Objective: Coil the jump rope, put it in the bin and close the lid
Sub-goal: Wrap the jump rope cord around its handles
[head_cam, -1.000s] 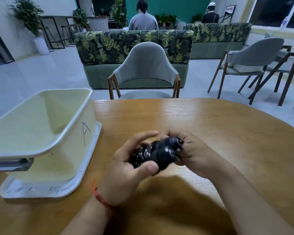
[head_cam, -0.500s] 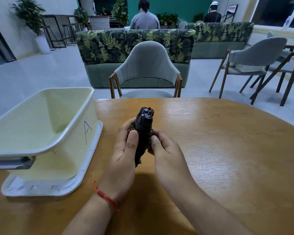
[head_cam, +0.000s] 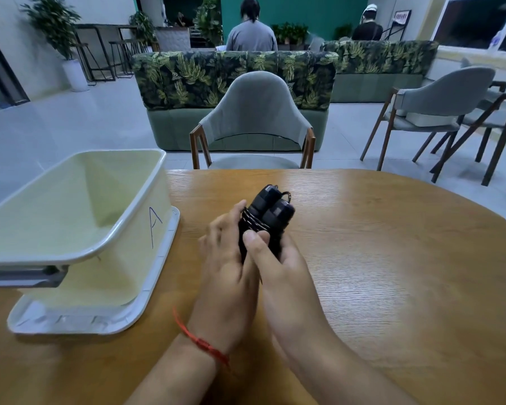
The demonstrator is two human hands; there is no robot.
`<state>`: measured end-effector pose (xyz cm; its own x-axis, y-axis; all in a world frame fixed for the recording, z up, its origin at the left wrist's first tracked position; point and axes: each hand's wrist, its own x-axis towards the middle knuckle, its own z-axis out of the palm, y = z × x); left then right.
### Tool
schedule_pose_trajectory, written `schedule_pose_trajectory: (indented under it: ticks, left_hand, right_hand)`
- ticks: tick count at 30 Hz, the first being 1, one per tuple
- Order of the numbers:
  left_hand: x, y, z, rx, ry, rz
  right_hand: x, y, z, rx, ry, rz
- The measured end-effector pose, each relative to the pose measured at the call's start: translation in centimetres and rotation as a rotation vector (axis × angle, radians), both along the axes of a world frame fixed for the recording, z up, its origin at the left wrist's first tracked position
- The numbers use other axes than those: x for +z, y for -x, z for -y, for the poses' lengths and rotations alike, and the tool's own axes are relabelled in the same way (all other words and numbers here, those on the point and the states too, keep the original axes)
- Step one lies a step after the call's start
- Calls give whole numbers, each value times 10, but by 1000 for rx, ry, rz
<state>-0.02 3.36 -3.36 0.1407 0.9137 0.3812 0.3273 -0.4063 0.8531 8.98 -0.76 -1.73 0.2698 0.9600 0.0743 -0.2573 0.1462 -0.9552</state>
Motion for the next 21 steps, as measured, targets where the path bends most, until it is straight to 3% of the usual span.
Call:
schedule_pose_trajectory:
  ticks: [6,11,16,21]
  left_hand:
    - [10,4,13,-176,-12,-253]
    - [30,34,5,-211,102,43]
    - [44,56,2,-183,143,47]
    - [71,58,19,1,-7,33]
  right_hand:
    - [6,-11,-4,-85,-12,-102]
    - [14,-26,-8,-17,9,60]
    - [27,-24,-3,52,20,154]
    - [55,2,9,21,-64,169]
